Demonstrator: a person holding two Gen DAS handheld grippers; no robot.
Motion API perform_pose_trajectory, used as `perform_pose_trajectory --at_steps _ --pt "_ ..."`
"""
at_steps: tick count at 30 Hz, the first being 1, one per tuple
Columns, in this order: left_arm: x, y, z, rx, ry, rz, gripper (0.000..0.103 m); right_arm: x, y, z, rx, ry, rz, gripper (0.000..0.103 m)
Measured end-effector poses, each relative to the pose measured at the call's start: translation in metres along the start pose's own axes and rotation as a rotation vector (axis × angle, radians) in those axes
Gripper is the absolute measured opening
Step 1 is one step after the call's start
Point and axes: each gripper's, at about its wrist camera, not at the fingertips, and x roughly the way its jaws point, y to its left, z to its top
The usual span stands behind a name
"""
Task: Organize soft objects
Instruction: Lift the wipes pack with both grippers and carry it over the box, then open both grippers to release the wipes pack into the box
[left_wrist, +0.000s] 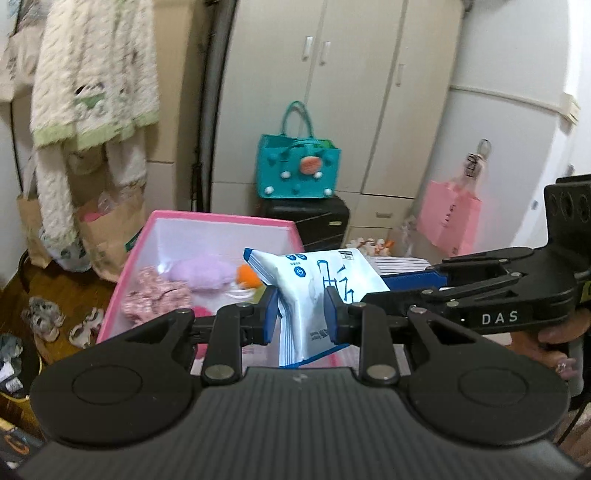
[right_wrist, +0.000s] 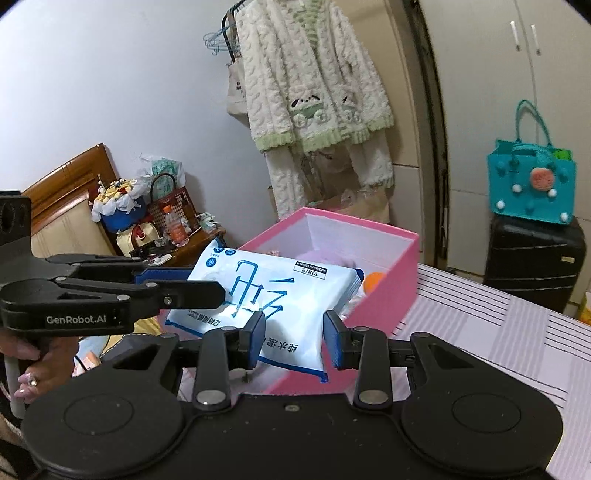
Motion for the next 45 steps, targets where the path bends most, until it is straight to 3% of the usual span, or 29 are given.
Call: perform_pose_trajectory --at_steps 5,12,21,29,32,34,39,45 --pt "0.014 0.028 0.0 -0.04 0.019 0.044 0.026 0.038 0.001 0.011 -0.011 0.032 -0.005 0.041" --pt "0.051 0.059 -0.003 -0.101 0.104 0.071 0.026 0.077 -0.006 0.023 -0.041 0.105 -0.031 0.041" --pt "0.088 0.092 -0.014 -0.253 0.218 -0.002 0.027 0.101 -0.003 0.038 -0.182 0.199 -0.08 0.041" --pt "0.124 0.104 -0.008 -0.274 0.299 -0.005 0.026 0.136 -0.008 0.046 -0.241 0.242 -0.197 0.041" --pt "0.132 0.107 -0.007 -0.304 0.331 -0.018 0.035 0.138 -0.006 0.045 -0.275 0.204 -0.251 0.04" --pt "0.129 0.105 -0.006 -0.3 0.309 -0.009 0.039 0.135 -0.003 0.044 -0.291 0.182 -0.263 0.04" --pt "0.113 0.086 -0.005 -0.168 0.255 0.054 0.048 0.107 0.0 0.041 -0.239 0.136 -0.204 0.043" --pt "0.092 0.079 -0.005 -0.14 0.253 0.036 0.052 0.064 0.001 0.03 -0.135 0.091 -0.136 0.044"
